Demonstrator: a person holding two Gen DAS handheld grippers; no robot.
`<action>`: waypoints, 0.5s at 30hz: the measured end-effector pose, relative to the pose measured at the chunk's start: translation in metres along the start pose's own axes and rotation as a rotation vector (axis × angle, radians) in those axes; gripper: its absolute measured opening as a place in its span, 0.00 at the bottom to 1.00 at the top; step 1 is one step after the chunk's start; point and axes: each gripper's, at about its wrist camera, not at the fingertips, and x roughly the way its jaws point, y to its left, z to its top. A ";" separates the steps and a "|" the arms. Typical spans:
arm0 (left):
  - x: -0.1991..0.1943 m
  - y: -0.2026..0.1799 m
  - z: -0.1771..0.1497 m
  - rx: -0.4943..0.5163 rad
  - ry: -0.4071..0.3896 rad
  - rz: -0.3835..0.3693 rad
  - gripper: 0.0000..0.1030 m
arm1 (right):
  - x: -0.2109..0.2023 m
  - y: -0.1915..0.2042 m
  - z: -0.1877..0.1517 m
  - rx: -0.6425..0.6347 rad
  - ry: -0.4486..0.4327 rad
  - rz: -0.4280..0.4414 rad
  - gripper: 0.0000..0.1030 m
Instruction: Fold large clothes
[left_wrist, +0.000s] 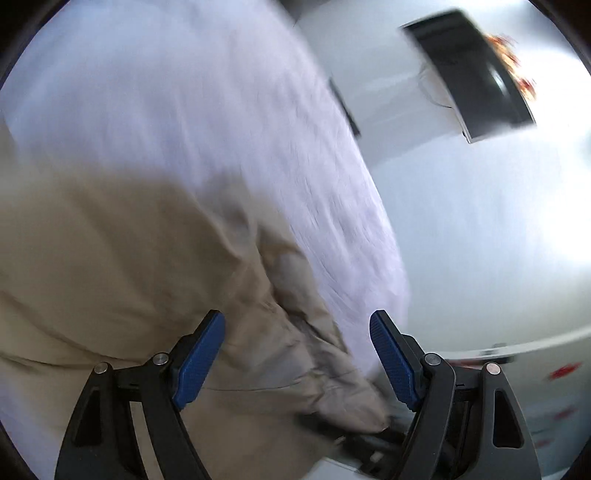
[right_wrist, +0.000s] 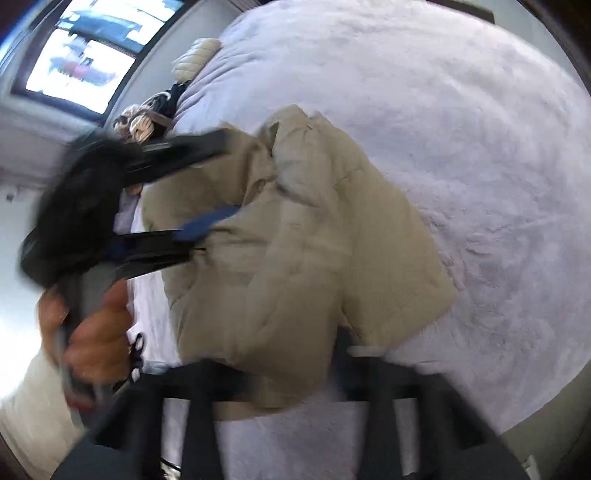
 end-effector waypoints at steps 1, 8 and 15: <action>-0.015 -0.002 0.001 0.054 -0.049 0.053 0.78 | 0.000 0.000 0.000 0.000 0.000 0.000 0.15; -0.015 0.041 0.010 0.048 -0.056 0.305 0.78 | 0.000 -0.029 0.003 0.016 -0.031 -0.082 0.13; 0.087 0.028 0.016 0.055 0.026 0.358 0.78 | 0.021 -0.077 0.019 0.121 -0.019 -0.110 0.13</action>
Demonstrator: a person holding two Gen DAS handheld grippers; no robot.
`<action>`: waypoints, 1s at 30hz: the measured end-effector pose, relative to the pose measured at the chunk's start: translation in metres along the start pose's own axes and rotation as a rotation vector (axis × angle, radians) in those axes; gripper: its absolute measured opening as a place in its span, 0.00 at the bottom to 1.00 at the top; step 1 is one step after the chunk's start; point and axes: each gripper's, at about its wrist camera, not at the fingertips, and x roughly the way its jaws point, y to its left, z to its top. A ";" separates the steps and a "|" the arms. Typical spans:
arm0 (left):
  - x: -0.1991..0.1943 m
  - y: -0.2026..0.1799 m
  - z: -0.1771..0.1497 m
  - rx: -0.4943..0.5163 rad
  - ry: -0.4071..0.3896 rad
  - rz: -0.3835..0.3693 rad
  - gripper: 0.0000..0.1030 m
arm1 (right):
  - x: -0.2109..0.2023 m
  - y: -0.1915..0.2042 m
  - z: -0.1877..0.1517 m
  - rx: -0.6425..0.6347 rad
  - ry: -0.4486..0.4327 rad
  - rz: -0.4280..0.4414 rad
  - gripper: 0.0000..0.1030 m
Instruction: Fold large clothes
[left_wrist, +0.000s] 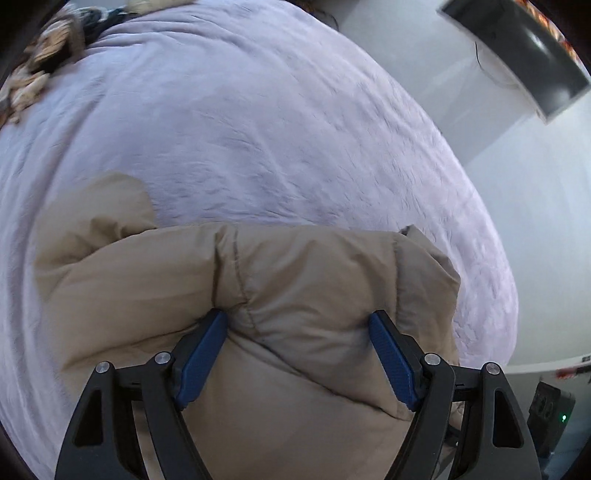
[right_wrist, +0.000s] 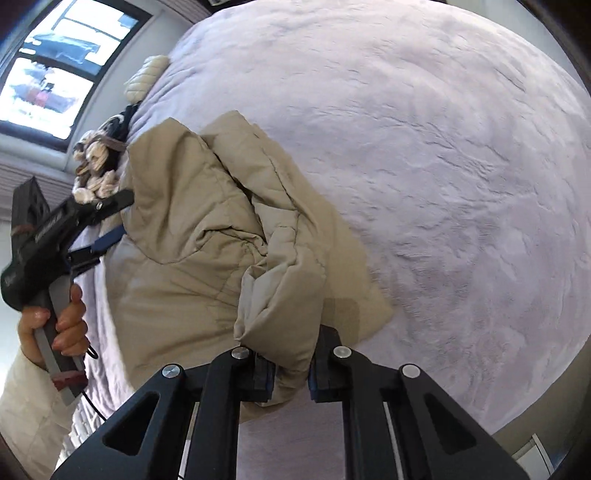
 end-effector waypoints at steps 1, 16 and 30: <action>0.009 -0.008 -0.002 0.011 0.009 0.004 0.78 | 0.003 -0.007 0.002 0.020 0.002 0.001 0.13; 0.048 -0.018 0.007 0.039 0.056 0.058 0.78 | -0.011 -0.053 0.016 0.122 0.049 0.034 0.29; 0.034 -0.019 0.003 0.044 0.037 0.083 0.78 | -0.050 0.015 0.055 -0.152 -0.080 -0.001 0.27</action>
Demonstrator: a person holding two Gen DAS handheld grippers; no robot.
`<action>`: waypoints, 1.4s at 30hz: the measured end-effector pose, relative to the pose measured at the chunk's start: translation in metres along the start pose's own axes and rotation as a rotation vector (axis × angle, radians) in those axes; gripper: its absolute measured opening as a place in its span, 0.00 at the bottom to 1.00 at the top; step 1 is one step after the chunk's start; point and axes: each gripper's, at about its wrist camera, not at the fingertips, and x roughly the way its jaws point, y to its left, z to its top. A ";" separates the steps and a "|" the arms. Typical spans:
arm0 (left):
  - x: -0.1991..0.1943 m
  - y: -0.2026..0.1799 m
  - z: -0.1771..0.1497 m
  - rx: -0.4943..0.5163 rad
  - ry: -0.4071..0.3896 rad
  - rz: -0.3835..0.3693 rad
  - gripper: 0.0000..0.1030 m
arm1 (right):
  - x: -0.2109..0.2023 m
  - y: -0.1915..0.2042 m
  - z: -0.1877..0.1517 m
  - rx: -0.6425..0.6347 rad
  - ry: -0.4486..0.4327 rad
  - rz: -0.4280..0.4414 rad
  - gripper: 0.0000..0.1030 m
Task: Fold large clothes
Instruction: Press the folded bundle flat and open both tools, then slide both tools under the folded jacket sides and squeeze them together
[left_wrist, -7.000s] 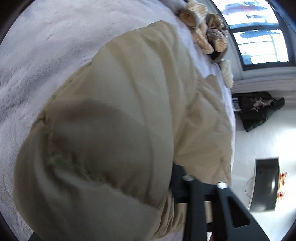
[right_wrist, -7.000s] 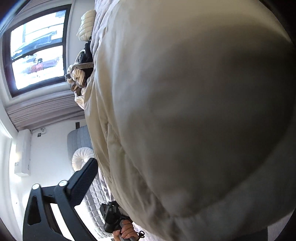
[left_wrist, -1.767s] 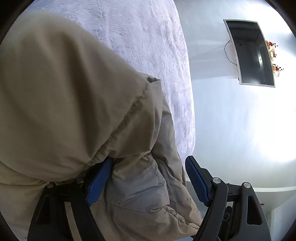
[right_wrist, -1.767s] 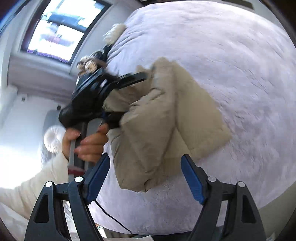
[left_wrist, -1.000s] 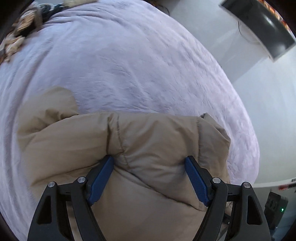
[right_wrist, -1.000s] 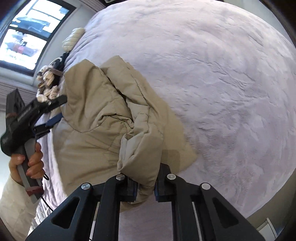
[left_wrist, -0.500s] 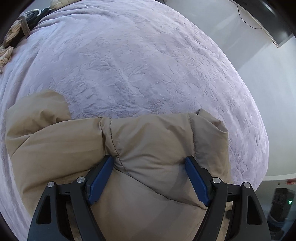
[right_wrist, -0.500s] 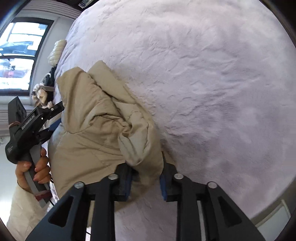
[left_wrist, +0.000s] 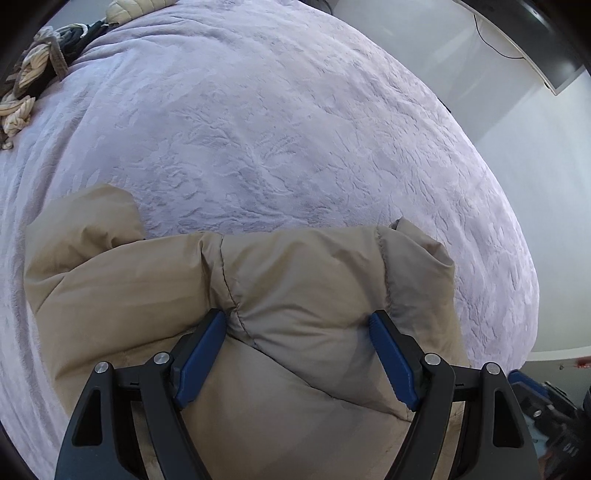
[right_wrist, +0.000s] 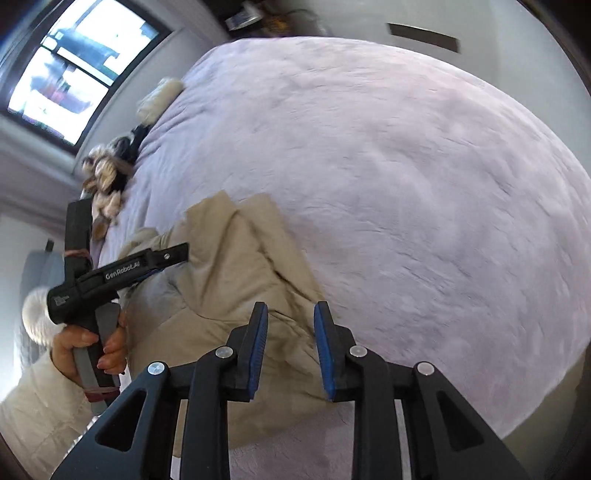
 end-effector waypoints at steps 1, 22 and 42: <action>-0.002 0.001 0.000 -0.002 -0.003 0.002 0.78 | 0.005 0.005 0.000 -0.014 0.012 0.004 0.27; -0.077 0.053 -0.084 -0.150 0.005 0.044 0.79 | 0.091 0.005 0.001 -0.081 0.198 -0.055 0.32; -0.088 0.096 -0.130 -0.261 -0.015 0.125 1.00 | 0.045 0.031 0.022 -0.137 0.158 -0.067 0.65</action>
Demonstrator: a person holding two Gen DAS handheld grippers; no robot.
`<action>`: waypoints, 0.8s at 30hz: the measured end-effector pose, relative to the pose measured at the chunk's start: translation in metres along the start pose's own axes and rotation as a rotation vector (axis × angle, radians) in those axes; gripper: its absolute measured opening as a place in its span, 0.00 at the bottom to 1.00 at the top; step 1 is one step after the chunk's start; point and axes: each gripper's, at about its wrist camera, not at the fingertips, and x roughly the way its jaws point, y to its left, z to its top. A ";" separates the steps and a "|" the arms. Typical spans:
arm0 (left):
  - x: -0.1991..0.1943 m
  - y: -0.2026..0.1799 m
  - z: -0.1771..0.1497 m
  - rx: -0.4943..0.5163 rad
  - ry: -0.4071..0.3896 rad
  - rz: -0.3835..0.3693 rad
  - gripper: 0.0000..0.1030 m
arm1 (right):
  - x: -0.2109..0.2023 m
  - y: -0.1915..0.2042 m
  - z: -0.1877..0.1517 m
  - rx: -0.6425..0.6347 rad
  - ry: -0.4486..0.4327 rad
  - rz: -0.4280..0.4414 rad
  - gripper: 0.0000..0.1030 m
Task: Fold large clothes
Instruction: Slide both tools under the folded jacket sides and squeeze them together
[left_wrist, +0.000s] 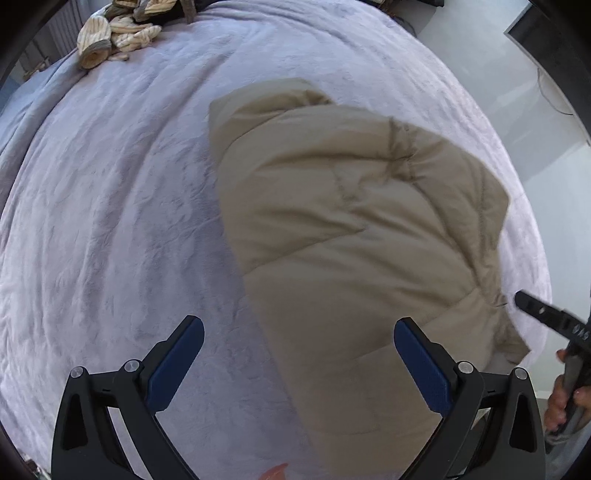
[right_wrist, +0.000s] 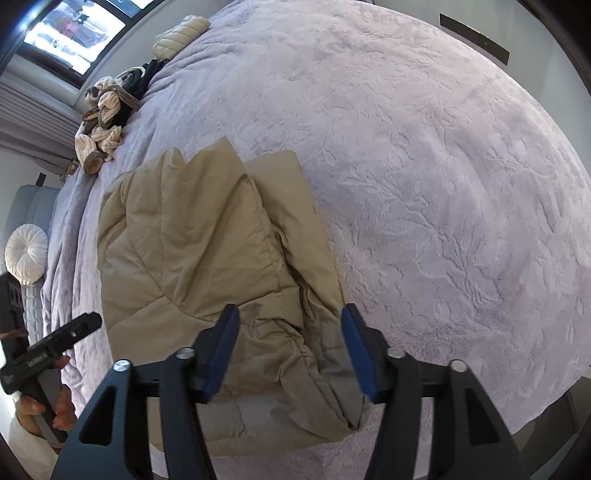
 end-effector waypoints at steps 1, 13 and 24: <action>0.003 0.003 -0.002 -0.010 0.011 -0.003 1.00 | 0.000 0.000 0.000 0.000 0.000 0.000 0.71; 0.015 0.019 -0.012 -0.035 0.027 -0.030 1.00 | 0.020 -0.021 0.016 0.020 0.049 0.054 0.85; 0.036 0.077 -0.030 -0.291 0.096 -0.605 1.00 | 0.030 -0.028 0.035 -0.023 0.128 0.259 0.85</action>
